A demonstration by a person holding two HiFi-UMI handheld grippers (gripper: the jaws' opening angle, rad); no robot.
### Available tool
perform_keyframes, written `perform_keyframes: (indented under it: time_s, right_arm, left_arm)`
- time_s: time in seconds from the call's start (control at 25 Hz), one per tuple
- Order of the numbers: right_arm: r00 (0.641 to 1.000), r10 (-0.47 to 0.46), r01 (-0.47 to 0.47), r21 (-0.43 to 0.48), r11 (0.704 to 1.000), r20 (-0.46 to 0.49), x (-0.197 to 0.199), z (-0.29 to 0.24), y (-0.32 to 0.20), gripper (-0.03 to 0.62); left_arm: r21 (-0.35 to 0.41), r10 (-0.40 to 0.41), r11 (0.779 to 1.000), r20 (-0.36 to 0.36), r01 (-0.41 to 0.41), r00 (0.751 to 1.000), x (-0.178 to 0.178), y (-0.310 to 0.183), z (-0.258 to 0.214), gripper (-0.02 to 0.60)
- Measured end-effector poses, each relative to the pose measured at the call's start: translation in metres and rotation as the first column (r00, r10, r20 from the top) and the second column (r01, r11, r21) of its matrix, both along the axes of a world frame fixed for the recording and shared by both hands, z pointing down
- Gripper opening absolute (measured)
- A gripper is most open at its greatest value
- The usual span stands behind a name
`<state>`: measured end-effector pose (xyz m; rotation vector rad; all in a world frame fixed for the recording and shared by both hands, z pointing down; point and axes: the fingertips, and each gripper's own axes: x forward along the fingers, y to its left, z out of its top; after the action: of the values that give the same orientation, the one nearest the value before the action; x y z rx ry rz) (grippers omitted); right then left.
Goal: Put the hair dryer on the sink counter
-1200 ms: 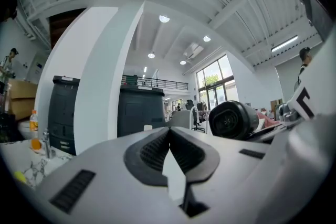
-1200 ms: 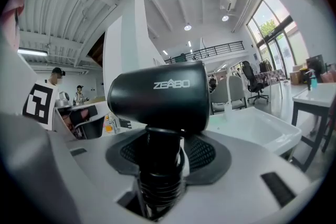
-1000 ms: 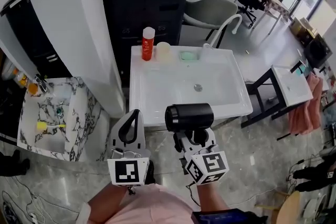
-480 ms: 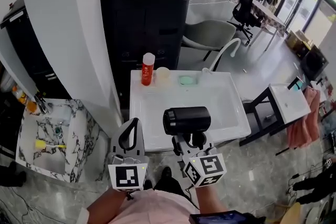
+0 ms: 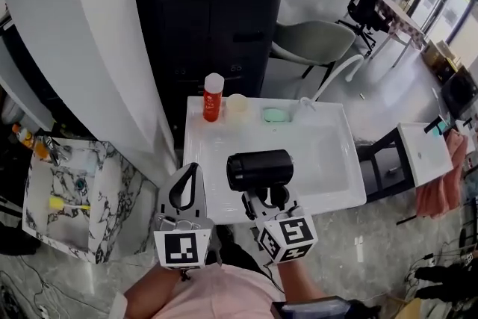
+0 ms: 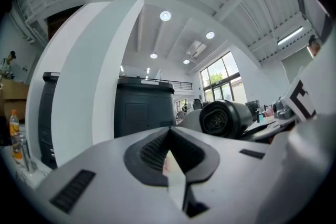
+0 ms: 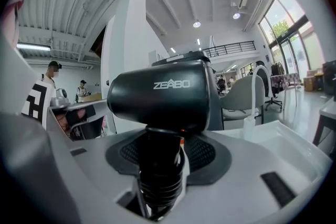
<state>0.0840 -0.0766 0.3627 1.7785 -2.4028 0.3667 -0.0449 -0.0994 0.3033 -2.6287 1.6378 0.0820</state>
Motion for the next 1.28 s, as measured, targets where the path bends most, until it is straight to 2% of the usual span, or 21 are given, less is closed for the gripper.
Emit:
perform_keyframes:
  time_s: [0.48, 0.8, 1.08, 1.28]
  right_arm:
    - [0.997, -0.069, 0.077, -0.203, 0.976, 0.045, 0.0, 0.089, -0.033, 0.198]
    - [0.994, -0.095, 0.105, -0.273, 0.956, 0.052, -0.006, 0.121, -0.052, 0.199]
    - [0.992, -0.108, 0.124, -0.362, 0.924, 0.065, -0.01, 0.146, -0.065, 0.199]
    - [0.99, -0.115, 0.138, -0.444, 0.885, 0.079, -0.01, 0.166, -0.076, 0.201]
  left_arm:
    - [-0.133, -0.062, 0.989, 0.041, 0.067, 0.997, 0.007, -0.037, 0.051, 0.009]
    - [-0.197, -0.092, 0.975, 0.063, 0.103, 0.994, 0.0, -0.051, 0.078, 0.009]
    - [-0.216, -0.105, 0.969, 0.069, 0.118, 0.992, -0.003, -0.068, 0.085, 0.009]
    - [-0.234, -0.109, 0.965, 0.068, 0.122, 0.992, -0.001, -0.082, 0.092, 0.009]
